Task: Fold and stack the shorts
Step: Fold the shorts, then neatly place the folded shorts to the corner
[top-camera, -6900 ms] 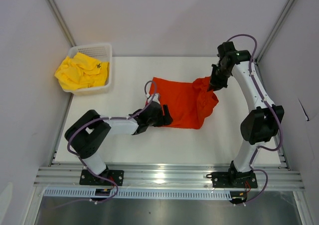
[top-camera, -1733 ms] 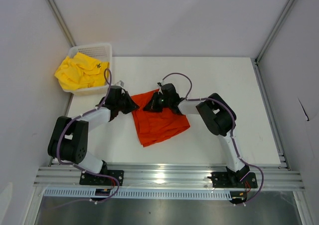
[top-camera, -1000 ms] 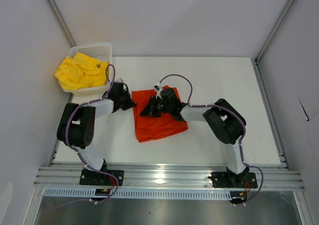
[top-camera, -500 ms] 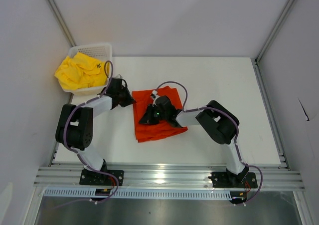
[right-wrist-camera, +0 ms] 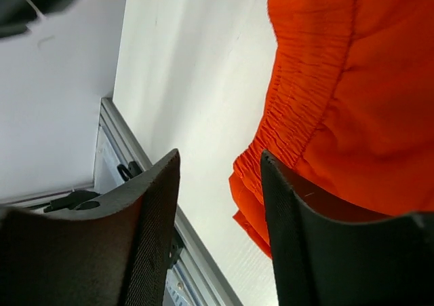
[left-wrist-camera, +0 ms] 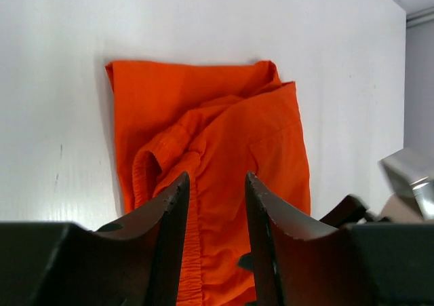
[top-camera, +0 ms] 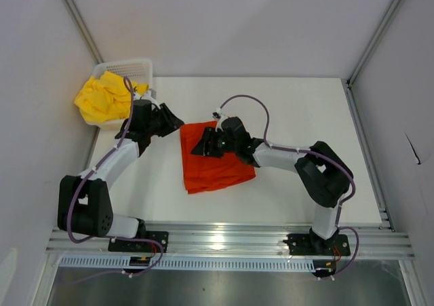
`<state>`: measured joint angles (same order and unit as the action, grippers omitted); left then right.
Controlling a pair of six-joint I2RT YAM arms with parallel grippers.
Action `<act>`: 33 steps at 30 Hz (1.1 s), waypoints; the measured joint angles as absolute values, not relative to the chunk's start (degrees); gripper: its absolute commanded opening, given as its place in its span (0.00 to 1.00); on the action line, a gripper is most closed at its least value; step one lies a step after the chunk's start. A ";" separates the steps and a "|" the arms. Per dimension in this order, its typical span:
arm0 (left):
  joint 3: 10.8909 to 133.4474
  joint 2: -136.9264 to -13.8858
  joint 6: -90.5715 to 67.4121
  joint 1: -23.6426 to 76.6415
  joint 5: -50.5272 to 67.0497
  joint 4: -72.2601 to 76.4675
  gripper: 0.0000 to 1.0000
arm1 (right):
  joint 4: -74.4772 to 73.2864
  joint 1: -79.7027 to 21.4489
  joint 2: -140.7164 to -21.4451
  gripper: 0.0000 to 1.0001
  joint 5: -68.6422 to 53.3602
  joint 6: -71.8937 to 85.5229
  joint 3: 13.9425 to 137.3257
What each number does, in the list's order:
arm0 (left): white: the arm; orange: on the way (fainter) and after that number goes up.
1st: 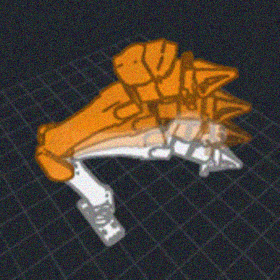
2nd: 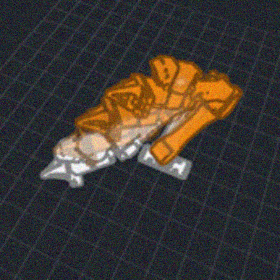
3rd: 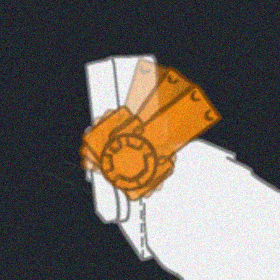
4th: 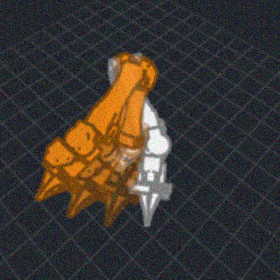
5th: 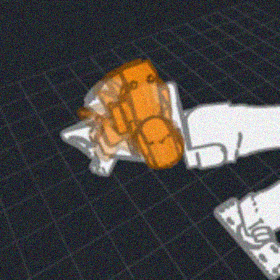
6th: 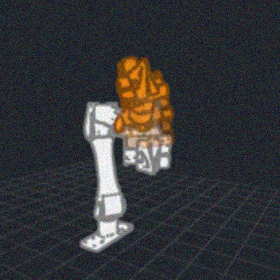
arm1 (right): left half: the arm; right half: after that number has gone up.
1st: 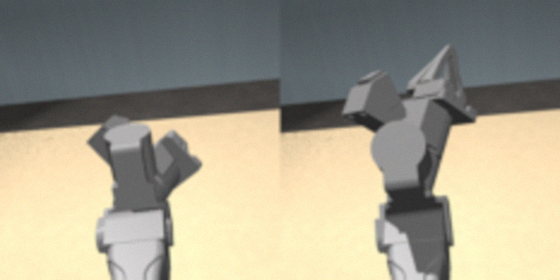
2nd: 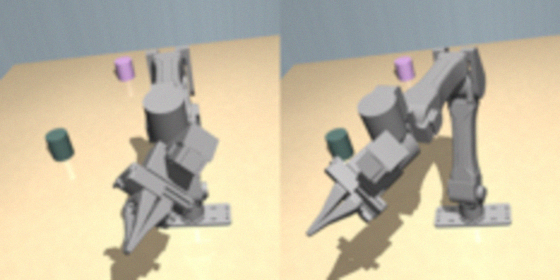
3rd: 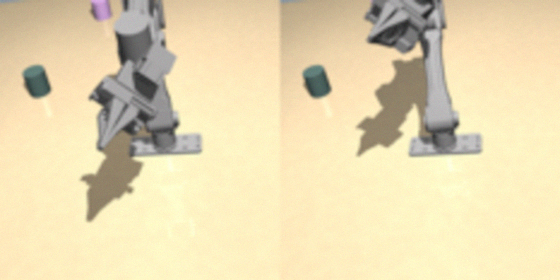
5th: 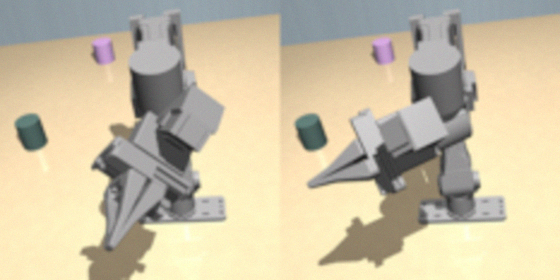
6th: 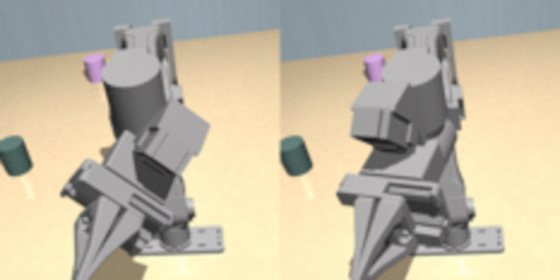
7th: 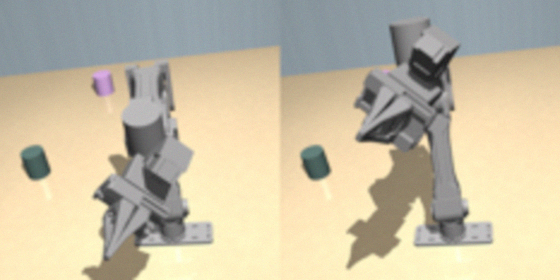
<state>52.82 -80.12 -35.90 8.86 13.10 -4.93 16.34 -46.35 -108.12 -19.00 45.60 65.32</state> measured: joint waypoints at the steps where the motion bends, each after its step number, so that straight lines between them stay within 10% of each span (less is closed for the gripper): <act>1: 52.18 -79.61 -35.88 8.99 13.65 -4.69 0.42 | 15.44 -45.82 -106.91 0.56 -18.72 45.17 65.19; 6: 49.25 -80.47 -35.88 10.44 15.25 -3.97 0.46 | 8.84 -41.89 -101.91 0.79 -16.34 42.35 64.93; 18: 50.63 -92.55 -35.18 12.38 14.74 -2.48 0.54 | 2.02 -23.90 -95.15 0.80 -19.14 37.47 58.83; 21: 52.42 -95.92 -34.50 12.38 14.04 -2.35 0.47 | 1.93 -20.49 -95.15 0.79 -21.17 37.36 56.95; 26: 55.64 -100.95 -34.22 12.32 13.34 -2.22 0.01 | 3.86 -17.69 -98.30 0.75 -25.61 37.23 57.01; 33: 57.41 -102.56 -33.78 11.94 13.04 -2.39 0.00 | 5.10 -16.60 -109.45 0.70 -30.46 36.99 60.86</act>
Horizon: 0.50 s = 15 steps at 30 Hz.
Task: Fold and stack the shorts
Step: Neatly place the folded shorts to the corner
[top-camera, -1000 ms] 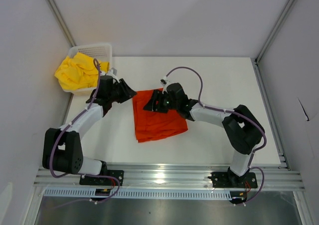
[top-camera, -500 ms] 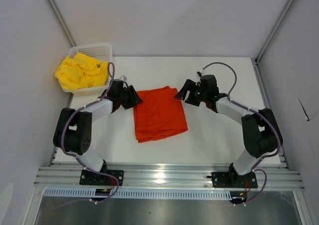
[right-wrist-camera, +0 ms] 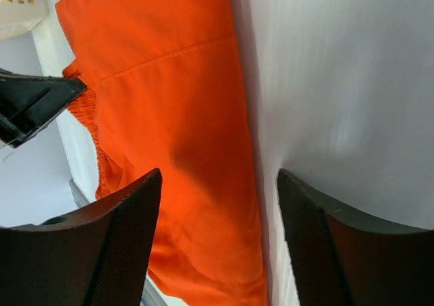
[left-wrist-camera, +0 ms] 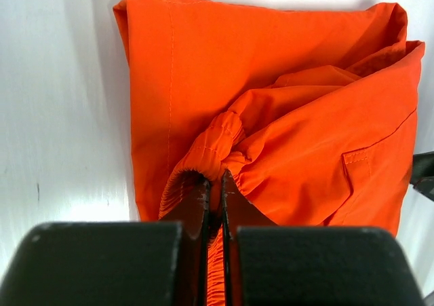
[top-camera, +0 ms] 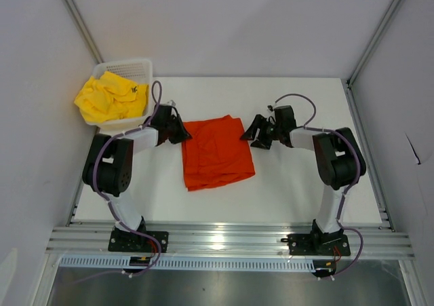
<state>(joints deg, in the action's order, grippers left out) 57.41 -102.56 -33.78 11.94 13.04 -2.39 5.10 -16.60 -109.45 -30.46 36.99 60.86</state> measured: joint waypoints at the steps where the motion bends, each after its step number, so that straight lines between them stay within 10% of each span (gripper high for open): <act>1: 57.84 -102.94 -33.58 11.92 12.95 -2.39 0.00 | 5.56 -16.45 -110.98 0.69 -31.35 37.01 61.49; 7: 59.07 -103.88 -32.62 11.84 12.21 -2.85 0.03 | 10.63 -15.90 -116.88 0.62 -38.06 38.52 65.41; 12: 59.70 -104.22 -31.33 11.81 11.73 -3.57 0.72 | 13.98 -15.62 -119.50 0.25 -41.04 40.49 65.93; 15: 59.68 -104.07 -31.42 11.84 12.08 -3.49 0.92 | 16.10 -15.35 -119.68 0.03 -41.54 42.22 64.88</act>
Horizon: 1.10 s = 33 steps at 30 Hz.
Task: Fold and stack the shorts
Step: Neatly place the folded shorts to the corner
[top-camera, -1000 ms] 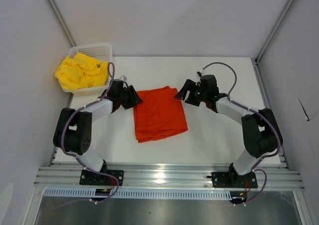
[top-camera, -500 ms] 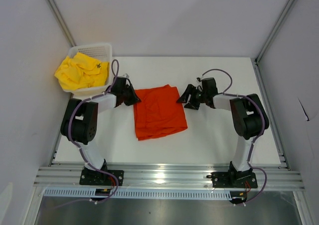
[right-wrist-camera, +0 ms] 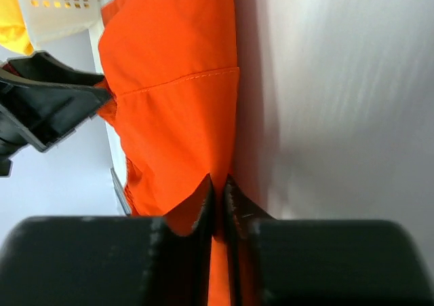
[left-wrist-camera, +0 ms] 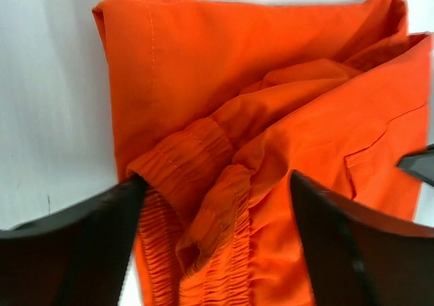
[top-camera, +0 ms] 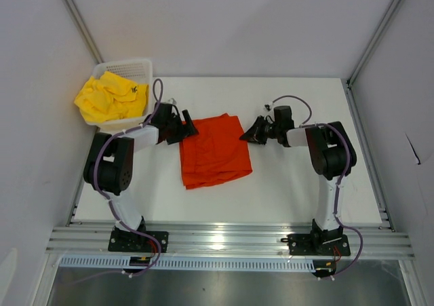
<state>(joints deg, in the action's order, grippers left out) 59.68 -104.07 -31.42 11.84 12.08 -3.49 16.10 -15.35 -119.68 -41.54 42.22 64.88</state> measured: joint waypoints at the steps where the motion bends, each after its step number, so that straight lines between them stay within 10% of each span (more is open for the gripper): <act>1: 59.66 -103.81 -31.42 11.84 12.23 -3.36 0.93 | 17.39 -15.14 -119.61 0.00 -41.56 42.89 64.12; 14: 56.01 -93.80 -32.64 12.69 12.12 -4.47 0.96 | 31.83 6.42 -89.01 0.01 -26.24 58.04 24.53; 16: 55.94 -92.88 -32.97 13.32 12.10 -4.47 0.96 | 29.28 8.75 -78.78 0.30 -21.37 59.81 19.05; 17: 55.92 -92.55 -33.01 13.67 12.08 -4.47 0.96 | 26.98 8.99 -73.67 0.70 -18.83 60.51 17.45; 20: 55.59 -91.92 -33.10 14.92 11.79 -4.49 0.96 | 19.44 8.47 -62.65 0.94 -13.63 60.20 17.08; 33: 54.48 -89.25 -33.63 18.63 10.68 -6.76 0.97 | -19.33 6.33 -56.34 0.95 0.03 51.62 31.40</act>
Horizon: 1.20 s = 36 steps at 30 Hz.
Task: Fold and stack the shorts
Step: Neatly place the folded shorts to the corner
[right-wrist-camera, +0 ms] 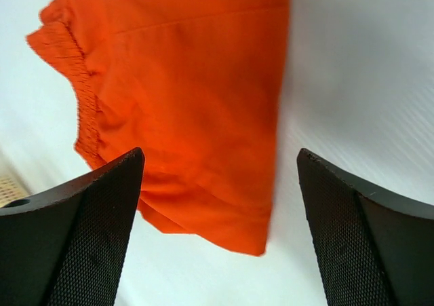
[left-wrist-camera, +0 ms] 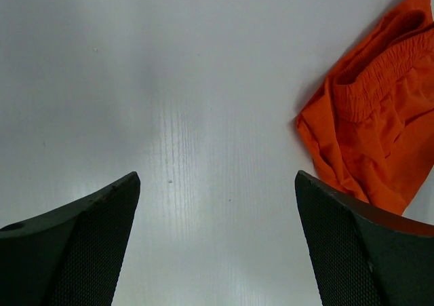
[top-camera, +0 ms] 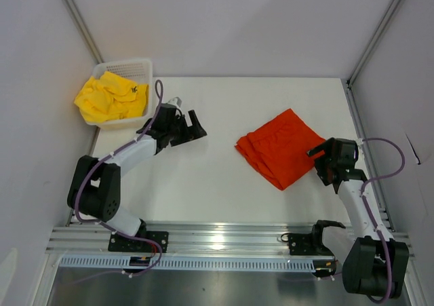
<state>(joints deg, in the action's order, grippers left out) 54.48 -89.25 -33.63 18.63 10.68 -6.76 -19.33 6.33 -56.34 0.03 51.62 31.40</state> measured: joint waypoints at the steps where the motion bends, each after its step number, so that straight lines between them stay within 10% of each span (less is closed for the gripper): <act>1: 54.39 -88.64 -33.65 18.74 10.63 -7.05 0.96 | -21.71 5.89 -55.70 0.93 1.15 51.09 32.16; 9: 54.00 -84.44 -33.65 21.45 9.45 -8.25 0.96 | -26.30 -2.44 -56.99 0.48 1.45 42.63 35.88; 20: 47.51 -78.52 -34.06 26.24 7.38 -9.32 0.96 | -24.43 -30.35 -78.26 1.00 6.02 22.96 51.77; 36: 41.15 -64.79 -38.41 16.56 12.19 -11.53 0.97 | -27.88 -51.77 -103.24 0.99 40.03 6.33 65.87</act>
